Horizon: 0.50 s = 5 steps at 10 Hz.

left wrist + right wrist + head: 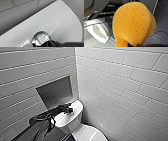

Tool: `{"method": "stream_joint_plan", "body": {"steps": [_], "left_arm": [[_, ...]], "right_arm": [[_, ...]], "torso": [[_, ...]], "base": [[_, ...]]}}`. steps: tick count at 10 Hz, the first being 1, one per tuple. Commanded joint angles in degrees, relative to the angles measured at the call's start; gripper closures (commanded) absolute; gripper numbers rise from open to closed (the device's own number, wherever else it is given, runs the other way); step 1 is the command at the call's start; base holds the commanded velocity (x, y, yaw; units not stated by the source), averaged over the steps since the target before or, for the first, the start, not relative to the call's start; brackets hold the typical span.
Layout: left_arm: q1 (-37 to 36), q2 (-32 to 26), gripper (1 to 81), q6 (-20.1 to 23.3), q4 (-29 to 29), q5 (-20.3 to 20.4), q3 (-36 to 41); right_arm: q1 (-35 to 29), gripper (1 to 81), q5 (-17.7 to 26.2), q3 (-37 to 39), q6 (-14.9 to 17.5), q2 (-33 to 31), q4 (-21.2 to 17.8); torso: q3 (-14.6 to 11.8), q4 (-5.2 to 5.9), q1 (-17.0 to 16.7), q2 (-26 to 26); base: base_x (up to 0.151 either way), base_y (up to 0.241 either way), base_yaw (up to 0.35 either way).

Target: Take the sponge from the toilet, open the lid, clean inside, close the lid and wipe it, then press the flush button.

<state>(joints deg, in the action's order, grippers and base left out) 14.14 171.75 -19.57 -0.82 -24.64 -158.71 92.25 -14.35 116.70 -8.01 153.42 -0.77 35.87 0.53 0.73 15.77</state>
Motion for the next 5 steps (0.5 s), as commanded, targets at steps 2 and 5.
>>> {"method": "stream_joint_plan", "body": {"steps": [2,5], "left_arm": [[-3.99,3.78,81.1,0.05,-7.01,0.56,-5.74],[-2.93,2.2,81.1,-0.29,-6.39,2.84,-6.09]], "right_arm": [[1.23,81.1,3.89,-1.22,0.01,-0.11,1.03],[1.32,81.1,3.89,-0.17,0.01,0.95,1.03]], "torso": [[0.0,0.0,0.0,0.0],[0.0,0.0,-0.04,0.02]], "base": [[0.0,0.0,0.0],[0.0,0.0,0.0]]}}
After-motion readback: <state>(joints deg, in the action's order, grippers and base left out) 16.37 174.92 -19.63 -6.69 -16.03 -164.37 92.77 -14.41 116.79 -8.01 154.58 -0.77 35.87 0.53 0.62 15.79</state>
